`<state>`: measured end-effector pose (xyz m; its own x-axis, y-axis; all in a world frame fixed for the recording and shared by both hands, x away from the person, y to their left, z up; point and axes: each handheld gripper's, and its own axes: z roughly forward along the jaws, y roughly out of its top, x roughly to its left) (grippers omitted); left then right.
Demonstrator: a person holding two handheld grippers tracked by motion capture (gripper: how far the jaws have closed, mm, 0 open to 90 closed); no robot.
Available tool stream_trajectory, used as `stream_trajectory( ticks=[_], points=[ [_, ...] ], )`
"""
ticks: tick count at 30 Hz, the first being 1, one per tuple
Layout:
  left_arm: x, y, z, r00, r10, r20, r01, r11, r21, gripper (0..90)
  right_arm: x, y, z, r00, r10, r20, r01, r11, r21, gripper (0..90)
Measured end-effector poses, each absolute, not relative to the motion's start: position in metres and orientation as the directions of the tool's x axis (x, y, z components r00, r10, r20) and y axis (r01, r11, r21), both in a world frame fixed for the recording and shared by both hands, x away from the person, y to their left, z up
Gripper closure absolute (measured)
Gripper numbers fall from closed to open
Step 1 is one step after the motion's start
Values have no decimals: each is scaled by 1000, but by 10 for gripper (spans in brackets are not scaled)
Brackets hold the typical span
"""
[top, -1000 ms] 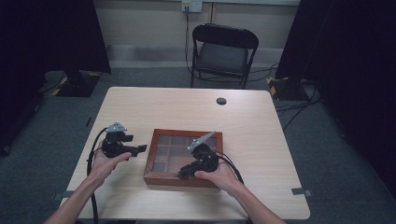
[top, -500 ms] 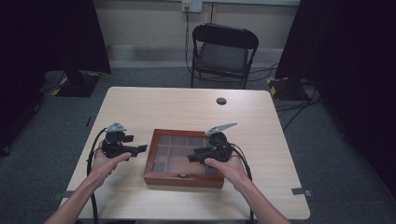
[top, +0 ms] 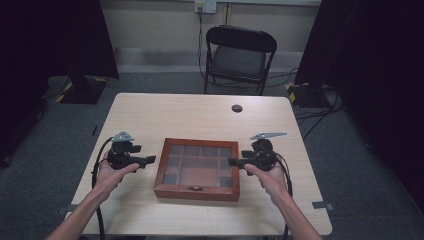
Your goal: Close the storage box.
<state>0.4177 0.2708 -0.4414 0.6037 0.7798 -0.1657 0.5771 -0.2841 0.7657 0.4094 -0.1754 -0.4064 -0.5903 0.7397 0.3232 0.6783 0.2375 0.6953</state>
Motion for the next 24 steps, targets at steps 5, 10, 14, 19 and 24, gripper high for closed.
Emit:
stream_trajectory(
  ticks=[5, 10, 14, 19, 24],
  points=[
    [419, 270, -441, 607, 780, -155, 579, -301, 757, 182, 407, -207, -415, -520, 797, 308, 703, 193, 685, 187],
    [418, 276, -443, 599, 787, -148, 589, -307, 748, 182, 402, -231, -424, -455, 847, 273, 716, 166, 678, 147],
    [416, 285, -444, 584, 798, -147, 595, -298, 747, 178, 401, -246, -436, -399, 887, 232, 730, 155, 665, 147],
    [413, 308, -451, 521, 844, -127, 625, -275, 731, 182, 408, -262, -456, -302, 935, 186, 770, 124, 626, 157],
    [419, 316, -466, 459, 884, -85, 678, -288, 676, 194, 418, -269, -479, -239, 964, 114, 811, 133, 570, 167]
  ],
)
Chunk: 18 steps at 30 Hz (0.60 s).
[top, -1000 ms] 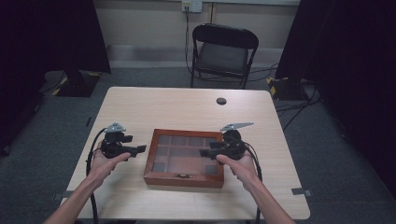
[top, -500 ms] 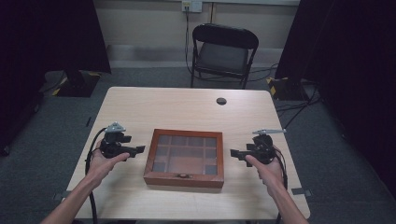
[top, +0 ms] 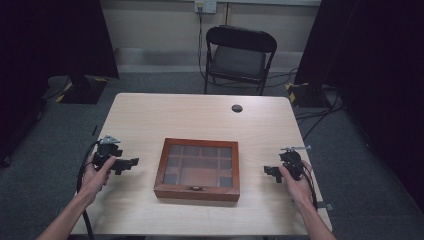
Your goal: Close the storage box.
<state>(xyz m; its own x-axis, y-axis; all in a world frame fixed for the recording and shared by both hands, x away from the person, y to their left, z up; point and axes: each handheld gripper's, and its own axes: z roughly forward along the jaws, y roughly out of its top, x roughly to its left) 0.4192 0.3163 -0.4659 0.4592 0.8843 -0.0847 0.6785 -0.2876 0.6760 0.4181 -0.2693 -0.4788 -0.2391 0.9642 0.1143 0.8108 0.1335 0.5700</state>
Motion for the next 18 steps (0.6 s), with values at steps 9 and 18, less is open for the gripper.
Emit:
stream_trajectory(
  ticks=[9, 18],
  points=[
    [419, 313, -493, 404, 915, 3, 684, -304, 663, 140, 412, -260, -494, -246, 969, -12, 727, 193, 659, 8],
    [417, 315, -503, 383, 924, -4, 643, -263, 719, 16, 407, -258, -501, -237, 971, -11, 683, 175, 710, 0]
  ],
)
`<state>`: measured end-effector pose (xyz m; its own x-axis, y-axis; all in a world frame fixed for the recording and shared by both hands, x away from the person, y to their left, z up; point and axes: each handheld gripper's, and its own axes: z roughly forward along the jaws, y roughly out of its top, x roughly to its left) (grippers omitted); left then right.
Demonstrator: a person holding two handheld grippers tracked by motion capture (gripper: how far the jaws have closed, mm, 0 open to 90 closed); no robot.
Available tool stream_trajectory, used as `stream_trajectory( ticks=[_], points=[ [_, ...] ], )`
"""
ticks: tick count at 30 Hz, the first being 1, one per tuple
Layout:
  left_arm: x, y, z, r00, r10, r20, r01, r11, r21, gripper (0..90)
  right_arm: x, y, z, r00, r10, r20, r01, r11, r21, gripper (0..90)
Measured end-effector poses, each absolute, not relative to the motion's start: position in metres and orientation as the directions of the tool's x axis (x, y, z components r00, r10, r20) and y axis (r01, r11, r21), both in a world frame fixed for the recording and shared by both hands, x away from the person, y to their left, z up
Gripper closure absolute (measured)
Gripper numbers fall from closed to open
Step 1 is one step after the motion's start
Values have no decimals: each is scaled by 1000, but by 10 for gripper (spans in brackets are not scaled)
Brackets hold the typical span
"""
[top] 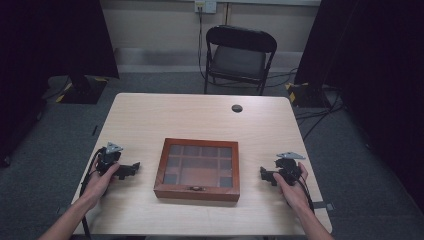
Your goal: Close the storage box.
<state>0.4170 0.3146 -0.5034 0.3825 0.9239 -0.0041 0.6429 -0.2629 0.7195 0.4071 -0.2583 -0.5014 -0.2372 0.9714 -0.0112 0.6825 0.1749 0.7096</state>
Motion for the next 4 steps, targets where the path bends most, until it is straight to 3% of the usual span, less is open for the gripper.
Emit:
stream_trajectory(
  ticks=[4],
  points=[
    [417, 315, -503, 382, 924, -5, 643, -263, 719, 16, 407, -258, -501, -238, 971, -12, 682, 176, 710, 0]
  ],
)
